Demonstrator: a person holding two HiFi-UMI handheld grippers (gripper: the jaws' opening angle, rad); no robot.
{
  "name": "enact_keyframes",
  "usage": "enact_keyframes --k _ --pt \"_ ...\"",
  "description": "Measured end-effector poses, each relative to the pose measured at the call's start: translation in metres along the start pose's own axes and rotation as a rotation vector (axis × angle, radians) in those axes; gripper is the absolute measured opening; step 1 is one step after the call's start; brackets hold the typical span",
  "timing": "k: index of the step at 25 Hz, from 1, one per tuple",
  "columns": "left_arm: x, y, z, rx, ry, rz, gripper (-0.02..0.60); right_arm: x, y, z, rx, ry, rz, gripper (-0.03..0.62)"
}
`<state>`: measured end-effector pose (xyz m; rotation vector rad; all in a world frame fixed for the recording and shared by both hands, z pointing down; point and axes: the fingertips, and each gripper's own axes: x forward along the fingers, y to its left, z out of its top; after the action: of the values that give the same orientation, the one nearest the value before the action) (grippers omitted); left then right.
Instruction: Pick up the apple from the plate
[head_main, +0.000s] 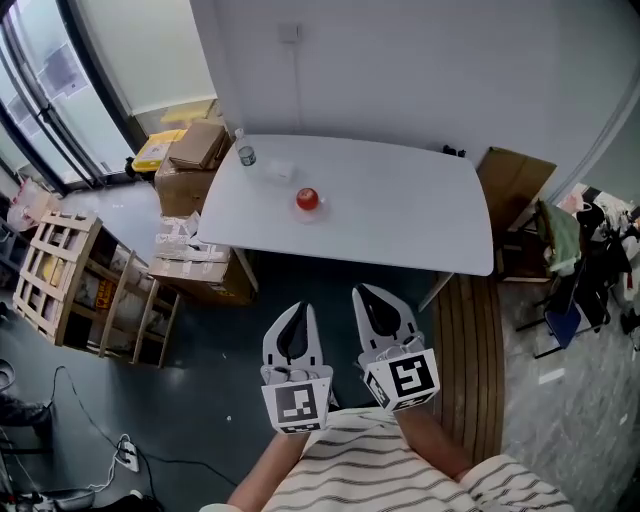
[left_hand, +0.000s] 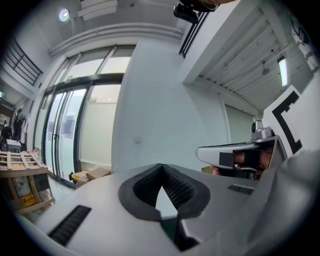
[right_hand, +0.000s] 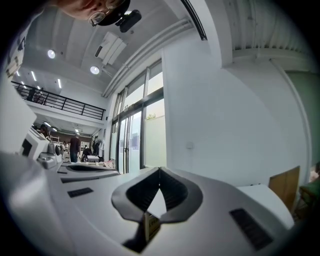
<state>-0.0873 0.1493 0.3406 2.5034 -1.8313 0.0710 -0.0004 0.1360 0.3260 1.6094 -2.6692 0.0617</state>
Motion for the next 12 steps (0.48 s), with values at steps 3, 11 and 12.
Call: enact_keyframes --k 3,11,12 --pt "0.016 0.015 -0.007 -0.010 0.011 -0.003 0.005 0.019 -0.001 -0.001 0.001 0.005 -0.012 0.012" --pt "0.056 0.035 -0.019 -0.018 0.035 -0.011 0.005 0.061 -0.022 -0.013 0.016 0.022 -0.038 0.012" --pt "0.061 0.037 -0.021 -0.020 0.039 -0.010 0.005 0.066 -0.025 -0.015 0.018 0.025 -0.038 0.012"
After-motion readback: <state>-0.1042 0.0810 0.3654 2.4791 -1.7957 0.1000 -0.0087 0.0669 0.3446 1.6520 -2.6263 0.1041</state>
